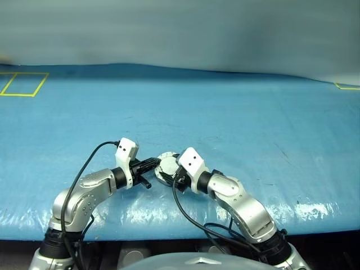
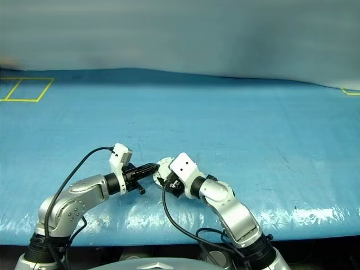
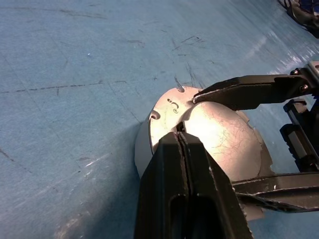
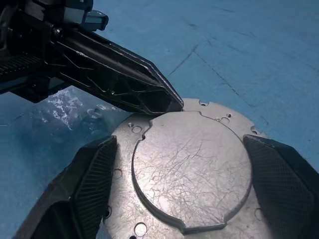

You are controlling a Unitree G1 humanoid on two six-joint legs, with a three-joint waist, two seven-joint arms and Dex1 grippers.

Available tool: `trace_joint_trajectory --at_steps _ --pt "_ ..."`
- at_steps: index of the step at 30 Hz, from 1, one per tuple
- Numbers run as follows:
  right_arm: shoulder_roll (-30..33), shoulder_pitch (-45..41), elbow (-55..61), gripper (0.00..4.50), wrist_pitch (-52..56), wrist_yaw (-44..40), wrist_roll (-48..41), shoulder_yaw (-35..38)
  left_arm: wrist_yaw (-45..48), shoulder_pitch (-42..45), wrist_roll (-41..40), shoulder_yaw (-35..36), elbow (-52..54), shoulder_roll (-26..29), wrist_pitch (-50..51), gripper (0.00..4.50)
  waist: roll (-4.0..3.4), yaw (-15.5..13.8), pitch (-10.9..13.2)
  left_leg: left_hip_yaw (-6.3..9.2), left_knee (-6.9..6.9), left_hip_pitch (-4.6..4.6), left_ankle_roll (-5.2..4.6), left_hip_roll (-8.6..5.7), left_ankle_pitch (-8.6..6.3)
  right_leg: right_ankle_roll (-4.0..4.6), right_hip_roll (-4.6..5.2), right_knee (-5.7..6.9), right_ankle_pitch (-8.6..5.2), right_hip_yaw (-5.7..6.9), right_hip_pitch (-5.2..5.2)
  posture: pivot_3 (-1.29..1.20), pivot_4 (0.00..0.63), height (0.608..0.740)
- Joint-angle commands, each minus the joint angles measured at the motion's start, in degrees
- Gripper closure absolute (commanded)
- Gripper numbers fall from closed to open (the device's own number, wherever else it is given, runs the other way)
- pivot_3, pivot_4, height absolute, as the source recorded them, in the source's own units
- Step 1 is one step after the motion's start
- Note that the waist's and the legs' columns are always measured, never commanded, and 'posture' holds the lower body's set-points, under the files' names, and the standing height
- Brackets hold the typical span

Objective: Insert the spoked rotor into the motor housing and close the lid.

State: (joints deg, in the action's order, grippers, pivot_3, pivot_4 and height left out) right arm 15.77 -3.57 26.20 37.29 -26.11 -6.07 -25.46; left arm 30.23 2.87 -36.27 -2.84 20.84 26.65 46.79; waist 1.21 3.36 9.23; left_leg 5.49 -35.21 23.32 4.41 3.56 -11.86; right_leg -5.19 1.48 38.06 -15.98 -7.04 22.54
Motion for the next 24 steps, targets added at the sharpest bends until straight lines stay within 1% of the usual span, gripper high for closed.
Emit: trace_joint_trajectory --at_steps 1,3,5,8,9,12,20,24 --pt "1.5 3.4 5.7 0.02 4.0 -1.3 -4.7 4.7 0.4 -0.7 0.7 -0.7 1.1 0.4 0.5 4.50 0.00 -0.2 0.0 0.02 0.03 0.09 0.00 0.00 0.00 -0.03 0.00 -0.11 0.03 0.01 0.02 0.00 0.150 0.740" --pt "1.4 4.9 8.8 0.02 6.0 -1.3 -7.7 7.8 0.5 -0.9 0.6 -0.5 1.3 0.5 0.6 4.50 -0.01 -0.3 0.0 0.03 0.05 0.41 0.00 -0.01 -0.01 -0.11 0.00 -0.19 0.09 0.01 -0.01 0.00 0.150 0.740" --pt "-0.2 6.8 12.1 0.02 9.4 -1.2 -13.6 13.0 0.7 -1.3 0.9 -0.5 1.3 0.6 0.3 4.50 -0.05 -0.4 0.0 0.05 0.10 0.42 -0.01 0.00 -0.02 -0.33 0.00 -0.20 0.21 0.02 0.01 0.00 0.150 0.740" --pt "-5.8 8.0 13.2 0.02 17.2 2.2 -22.6 21.7 1.2 -1.6 1.4 -1.1 1.4 0.8 -0.2 4.50 -0.11 -0.4 0.1 0.10 0.19 0.42 -0.01 0.01 -0.02 -0.26 -0.02 -0.16 0.17 0.07 0.06 0.00 0.150 0.740" --pt "-8.2 8.2 12.7 0.02 20.3 3.6 -25.9 24.6 1.4 -1.6 1.5 -1.3 1.4 0.9 -0.4 4.50 -0.13 -0.3 0.1 0.10 0.18 0.41 -0.01 0.01 -0.02 -0.08 -0.02 -0.17 0.06 0.07 0.06 0.00 0.150 0.740" --pt "-14.0 8.4 10.9 0.02 27.3 7.4 -32.9 30.4 1.9 -1.7 1.6 -1.4 1.2 0.6 -0.8 4.50 -0.15 -0.3 0.1 0.09 0.16 0.41 -0.01 0.01 -0.02 -0.02 -0.02 -0.16 0.03 0.06 0.05 0.00 0.150 0.740" --pt "-24.5 8.2 5.0 0.02 36.8 15.9 -43.7 37.3 1.6 -2.4 1.2 -0.7 1.2 -1.2 -1.0 4.50 -0.29 -0.3 0.2 0.07 0.17 0.47 -0.01 0.00 -0.02 -0.01 0.00 -0.19 0.03 0.05 0.09 0.00 0.150 0.740" --pt "-26.5 7.8 0.3 0.02 39.1 19.9 -50.1 39.8 1.5 -2.9 0.7 -0.2 1.6 -1.9 -0.7 4.50 -0.32 -0.2 0.2 0.08 0.17 0.46 -0.02 0.00 -0.02 -0.01 0.00 -0.18 0.03 0.06 0.09 0.00 0.150 0.740"
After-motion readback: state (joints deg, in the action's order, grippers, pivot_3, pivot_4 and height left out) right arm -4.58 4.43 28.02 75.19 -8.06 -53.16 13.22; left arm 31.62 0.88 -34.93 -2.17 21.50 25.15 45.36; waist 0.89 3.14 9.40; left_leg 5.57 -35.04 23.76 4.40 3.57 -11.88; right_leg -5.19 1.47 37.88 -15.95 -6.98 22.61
